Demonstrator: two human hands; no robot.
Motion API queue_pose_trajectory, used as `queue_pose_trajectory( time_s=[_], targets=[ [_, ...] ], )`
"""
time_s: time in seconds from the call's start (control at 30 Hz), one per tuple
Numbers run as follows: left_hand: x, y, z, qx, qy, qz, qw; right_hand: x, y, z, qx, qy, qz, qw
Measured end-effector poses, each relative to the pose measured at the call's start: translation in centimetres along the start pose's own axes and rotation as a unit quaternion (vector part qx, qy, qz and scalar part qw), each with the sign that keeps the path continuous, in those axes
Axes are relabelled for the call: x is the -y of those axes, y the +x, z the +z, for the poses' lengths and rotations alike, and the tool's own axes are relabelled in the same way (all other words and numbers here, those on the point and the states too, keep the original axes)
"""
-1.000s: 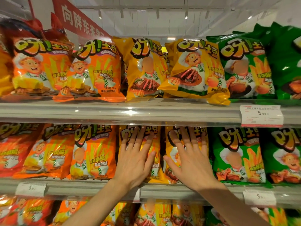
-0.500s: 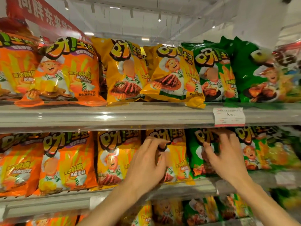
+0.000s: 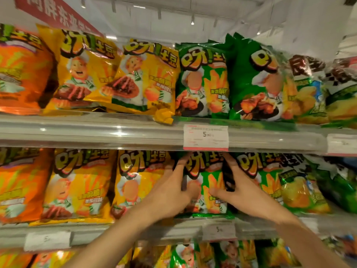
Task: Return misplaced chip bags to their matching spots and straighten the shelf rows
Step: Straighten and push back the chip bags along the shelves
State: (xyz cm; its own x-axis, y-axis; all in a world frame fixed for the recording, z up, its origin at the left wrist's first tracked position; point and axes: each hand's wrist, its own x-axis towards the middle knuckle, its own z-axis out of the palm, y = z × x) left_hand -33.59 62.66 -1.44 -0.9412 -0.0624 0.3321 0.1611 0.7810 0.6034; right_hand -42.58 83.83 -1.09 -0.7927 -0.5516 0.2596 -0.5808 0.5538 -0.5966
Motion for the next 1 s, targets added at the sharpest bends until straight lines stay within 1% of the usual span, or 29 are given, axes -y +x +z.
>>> queue_pose_trajectory(
  time_s=[0.1,0.17,0.27,0.37,0.43,0.63,0.73,0.8,0.87,0.9,0.93,1.0],
  targets=[
    [-0.7,0.6,0.5,0.005,0.036,-0.023,0.999,-0.4,1.0,-0.4,0.033,0.013,-0.016,0.999],
    [-1.0,0.7,0.6,0.005,0.038,-0.030,0.999,-0.7,1.5,-0.5,0.044,0.025,-0.023,0.998],
    [-1.3,1.1,0.9,-0.005,0.010,-0.042,0.999,-0.9,2.0,-0.6,0.043,0.044,-0.041,0.997],
    [-0.5,1.6,1.2,-0.043,-0.039,-0.034,0.998,-1.1,2.2,-0.8,0.038,0.055,-0.057,0.996],
    [-0.1,1.8,1.1,-0.055,-0.052,-0.027,0.997,-1.2,2.2,-1.1,0.037,0.047,-0.063,0.996],
    [0.0,2.2,1.1,-0.042,-0.001,-0.019,0.999,-1.0,2.1,-1.0,0.040,0.027,-0.054,0.997],
    [-0.6,0.7,0.4,-0.050,0.051,0.011,0.997,-0.4,1.1,-1.2,0.014,-0.021,-0.055,0.998],
    [-0.4,-0.7,-0.3,-0.088,0.119,0.040,0.988,0.3,0.3,-1.2,-0.026,-0.098,-0.027,0.994],
    [0.4,-1.6,-1.1,-0.147,0.221,0.076,0.961,1.3,-0.3,-0.5,-0.080,-0.198,-0.007,0.977],
    [0.8,-1.9,-1.5,-0.165,0.271,0.087,0.944,1.8,-0.5,0.3,-0.109,-0.251,-0.018,0.962],
    [1.5,-2.1,-1.8,-0.178,0.316,0.091,0.928,2.1,-0.4,1.2,-0.137,-0.292,-0.042,0.945],
    [3.0,-2.2,-2.1,-0.180,0.382,0.074,0.903,2.3,0.1,3.2,-0.171,-0.327,-0.095,0.925]
  ],
)
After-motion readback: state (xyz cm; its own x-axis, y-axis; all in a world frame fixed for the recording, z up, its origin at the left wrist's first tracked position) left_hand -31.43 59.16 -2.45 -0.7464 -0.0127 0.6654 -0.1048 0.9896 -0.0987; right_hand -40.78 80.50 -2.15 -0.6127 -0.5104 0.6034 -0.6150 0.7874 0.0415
